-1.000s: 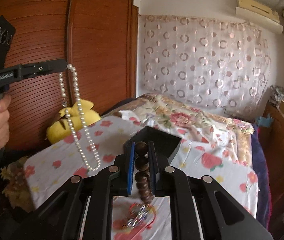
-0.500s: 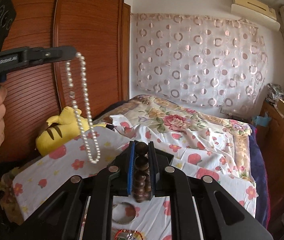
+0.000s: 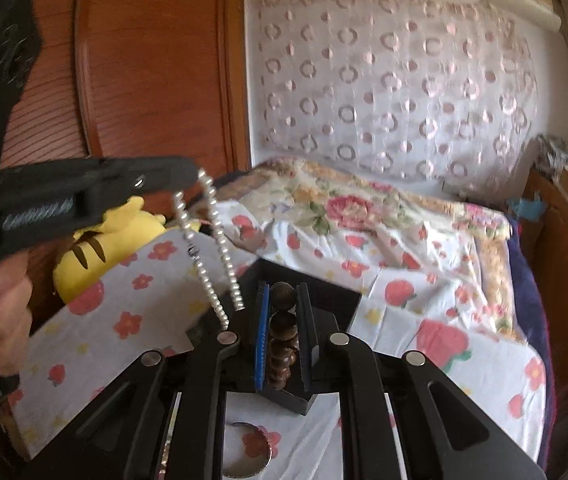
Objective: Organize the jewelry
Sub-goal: 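Carry pearls to the black box with left tool while right tool grasps bead bracelet, then open both tools over the black box, releasing necklace and bracelet, then close the right tool on the red string bracelet and lift it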
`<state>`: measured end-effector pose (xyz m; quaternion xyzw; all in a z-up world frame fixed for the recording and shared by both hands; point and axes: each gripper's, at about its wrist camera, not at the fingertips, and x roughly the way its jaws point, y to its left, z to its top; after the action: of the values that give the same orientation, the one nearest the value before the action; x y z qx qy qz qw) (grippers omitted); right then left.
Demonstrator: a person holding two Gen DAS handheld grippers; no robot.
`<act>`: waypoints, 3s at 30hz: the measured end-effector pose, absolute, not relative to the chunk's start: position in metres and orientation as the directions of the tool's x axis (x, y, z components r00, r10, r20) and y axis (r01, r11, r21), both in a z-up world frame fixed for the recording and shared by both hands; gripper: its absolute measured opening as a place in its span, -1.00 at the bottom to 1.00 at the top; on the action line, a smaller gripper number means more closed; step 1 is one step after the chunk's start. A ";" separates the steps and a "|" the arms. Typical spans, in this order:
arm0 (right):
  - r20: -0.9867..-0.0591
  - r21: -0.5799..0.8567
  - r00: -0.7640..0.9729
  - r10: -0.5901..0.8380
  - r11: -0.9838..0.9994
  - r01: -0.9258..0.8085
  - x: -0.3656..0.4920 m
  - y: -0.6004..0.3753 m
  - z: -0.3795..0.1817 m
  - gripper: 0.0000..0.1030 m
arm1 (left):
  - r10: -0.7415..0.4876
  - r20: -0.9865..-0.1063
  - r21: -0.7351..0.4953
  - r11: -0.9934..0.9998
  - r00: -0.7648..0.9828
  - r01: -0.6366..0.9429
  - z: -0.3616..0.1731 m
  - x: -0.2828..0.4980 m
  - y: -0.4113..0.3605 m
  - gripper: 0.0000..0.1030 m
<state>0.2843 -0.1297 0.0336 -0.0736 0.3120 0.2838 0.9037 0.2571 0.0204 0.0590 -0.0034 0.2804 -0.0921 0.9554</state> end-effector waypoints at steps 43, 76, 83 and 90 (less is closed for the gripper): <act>-0.799 0.073 0.446 0.404 0.801 -0.595 0.184 -0.199 -0.059 -0.63 | -0.244 -0.612 -0.084 0.966 0.752 0.246 -0.058 0.114 0.029 0.08; -0.618 0.043 0.638 0.460 0.830 -0.557 0.153 -0.221 0.005 -0.94 | -0.298 -0.723 -0.133 0.945 0.624 0.299 -0.091 0.120 0.011 -0.35; -0.634 0.092 0.615 0.469 0.835 -0.542 0.145 -0.229 -0.018 -0.94 | -0.324 -0.746 -0.187 0.941 0.582 0.284 -0.098 0.139 0.011 -0.54; -0.636 0.106 0.610 0.474 0.835 -0.539 0.141 -0.230 -0.024 -0.94 | -0.334 -0.749 -0.197 0.937 0.572 0.290 -0.096 0.149 0.005 -0.59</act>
<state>0.1413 -0.2301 -0.0243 -0.0483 0.3396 0.2827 0.8958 0.1493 0.0047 -0.0961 -0.0261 0.4278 -0.1759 0.8862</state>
